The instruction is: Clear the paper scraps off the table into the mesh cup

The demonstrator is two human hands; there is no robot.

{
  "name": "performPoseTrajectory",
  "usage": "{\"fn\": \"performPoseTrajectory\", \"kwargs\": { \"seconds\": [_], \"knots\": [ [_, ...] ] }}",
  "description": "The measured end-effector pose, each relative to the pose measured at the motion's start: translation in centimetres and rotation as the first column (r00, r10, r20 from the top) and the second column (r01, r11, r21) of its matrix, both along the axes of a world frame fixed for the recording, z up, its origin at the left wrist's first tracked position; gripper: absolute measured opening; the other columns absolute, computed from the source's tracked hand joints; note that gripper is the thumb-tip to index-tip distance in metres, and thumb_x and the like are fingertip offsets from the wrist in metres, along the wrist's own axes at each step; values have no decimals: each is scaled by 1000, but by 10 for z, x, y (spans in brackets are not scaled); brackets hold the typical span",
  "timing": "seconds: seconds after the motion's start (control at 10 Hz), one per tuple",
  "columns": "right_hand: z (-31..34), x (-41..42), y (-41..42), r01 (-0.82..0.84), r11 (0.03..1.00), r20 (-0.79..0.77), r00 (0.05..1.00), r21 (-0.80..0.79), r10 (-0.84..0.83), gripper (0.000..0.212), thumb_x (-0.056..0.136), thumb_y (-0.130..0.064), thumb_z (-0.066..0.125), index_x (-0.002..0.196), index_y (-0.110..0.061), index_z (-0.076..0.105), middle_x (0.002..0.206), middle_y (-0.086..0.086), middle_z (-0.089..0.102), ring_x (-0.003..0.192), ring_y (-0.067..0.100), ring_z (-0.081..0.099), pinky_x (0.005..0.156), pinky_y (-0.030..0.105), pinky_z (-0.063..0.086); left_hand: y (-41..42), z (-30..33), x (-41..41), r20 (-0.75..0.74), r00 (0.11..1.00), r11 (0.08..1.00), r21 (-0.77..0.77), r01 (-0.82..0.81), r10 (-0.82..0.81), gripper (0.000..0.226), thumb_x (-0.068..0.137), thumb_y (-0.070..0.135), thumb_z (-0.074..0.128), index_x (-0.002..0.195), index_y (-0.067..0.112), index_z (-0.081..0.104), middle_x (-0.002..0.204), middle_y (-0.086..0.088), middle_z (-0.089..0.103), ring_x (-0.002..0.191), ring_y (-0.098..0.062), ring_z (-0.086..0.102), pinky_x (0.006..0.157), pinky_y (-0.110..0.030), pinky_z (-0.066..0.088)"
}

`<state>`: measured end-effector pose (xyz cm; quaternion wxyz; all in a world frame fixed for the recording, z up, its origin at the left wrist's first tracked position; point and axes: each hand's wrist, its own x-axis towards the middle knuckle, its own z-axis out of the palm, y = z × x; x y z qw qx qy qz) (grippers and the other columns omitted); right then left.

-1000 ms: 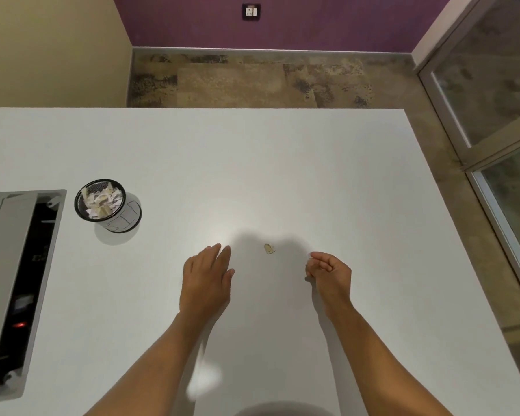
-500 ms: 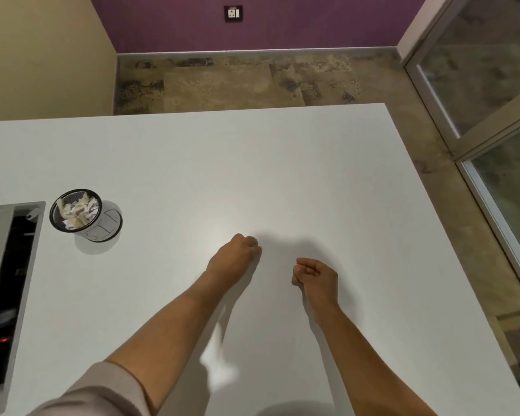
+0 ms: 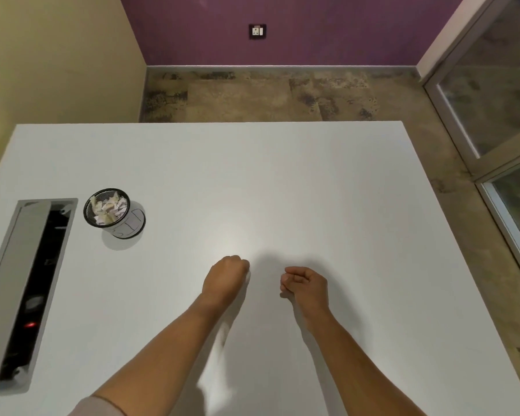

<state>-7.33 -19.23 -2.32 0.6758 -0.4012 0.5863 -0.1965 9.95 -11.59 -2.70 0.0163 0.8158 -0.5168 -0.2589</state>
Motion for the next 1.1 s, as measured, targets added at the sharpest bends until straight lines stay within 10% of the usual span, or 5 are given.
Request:
{"fn": "performPoseTrajectory", "kwargs": {
  "seconds": [0.3,0.6,0.9,1.1],
  "knots": [
    [38,87,37,-149,988,53,988,34,147,17,76,-1,73,92,-2,67,72,14,67,60,25,60,62,43,53,69,37,63,-538,573,541,-237,-807,619,11,85,13,69,80,21,75,75,10,72,62,-12,64,64,-30,53],
    [62,219,64,-285,954,67,954,-93,292,15,72,-8,74,84,-12,67,82,9,75,63,19,69,78,42,57,102,75,173,-622,407,174,-401,-899,669,19,83,15,75,74,31,69,70,11,69,66,1,65,67,-16,50],
    [81,323,70,-278,933,-30,960,-229,279,19,79,-8,69,83,-25,65,83,-4,74,78,12,67,69,25,54,89,77,239,-558,492,221,-483,-847,668,8,83,17,74,80,23,72,64,17,63,56,5,57,55,-3,39],
    [83,343,69,-393,882,-57,918,-261,392,32,85,4,51,101,-20,65,98,0,74,88,15,70,79,26,57,88,64,251,-501,527,319,-444,-837,686,14,88,12,65,89,20,75,72,15,65,74,-11,64,69,-21,48]
  ]
}}
